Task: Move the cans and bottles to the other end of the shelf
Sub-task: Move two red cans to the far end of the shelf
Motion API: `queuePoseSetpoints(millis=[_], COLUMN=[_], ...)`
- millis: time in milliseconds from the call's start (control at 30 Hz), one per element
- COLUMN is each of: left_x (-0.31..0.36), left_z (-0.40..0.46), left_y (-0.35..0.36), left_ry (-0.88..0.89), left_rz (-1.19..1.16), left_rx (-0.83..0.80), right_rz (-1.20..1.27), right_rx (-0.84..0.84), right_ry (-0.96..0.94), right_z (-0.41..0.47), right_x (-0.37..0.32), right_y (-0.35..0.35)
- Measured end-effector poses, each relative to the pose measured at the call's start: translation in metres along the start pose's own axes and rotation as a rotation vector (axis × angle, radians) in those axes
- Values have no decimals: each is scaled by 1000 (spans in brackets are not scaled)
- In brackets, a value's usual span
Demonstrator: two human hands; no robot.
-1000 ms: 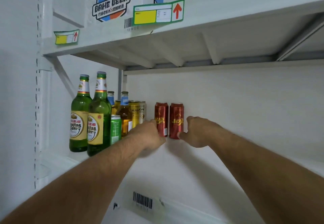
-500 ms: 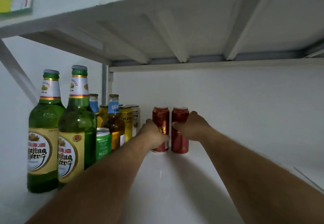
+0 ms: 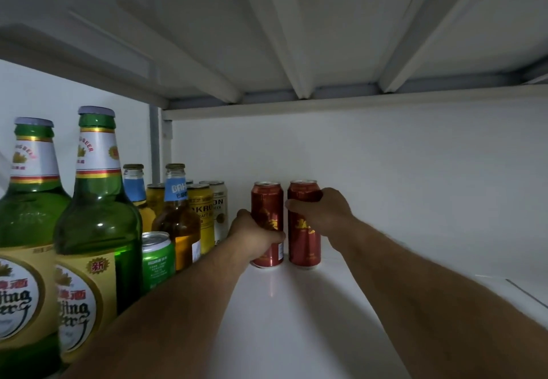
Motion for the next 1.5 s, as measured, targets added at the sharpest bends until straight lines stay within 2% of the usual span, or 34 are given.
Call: queuePoseSetpoints(millis=[300, 667, 1000, 1200, 1500], left_x=[41, 136, 215, 260, 337], left_z=[-26, -107, -232, -332, -476], left_y=[10, 56, 115, 150, 203], left_ry=[154, 439, 515, 525, 592], left_rz=[-91, 4, -109, -145, -208], left_rx=[-113, -256, -382, -412, -539], right_rz=[-21, -72, -152, -172, -187], right_rx=[118, 405, 569, 582, 671], right_ry=[-81, -118, -119, -106, -89], right_z=[-34, -128, -242, -321, -436], right_x=[-51, -74, -107, -127, -144], right_y=[-69, -203, -324, -396, -517])
Point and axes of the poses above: each hand's wrist, its own z-axis towards the middle knuckle, its own y-axis out of the palm, x = y × z, the point moved 10 cm from there along z, towards the middle knuckle, and after that the axes turned 14 degrees about z, right-handed, at the moved point
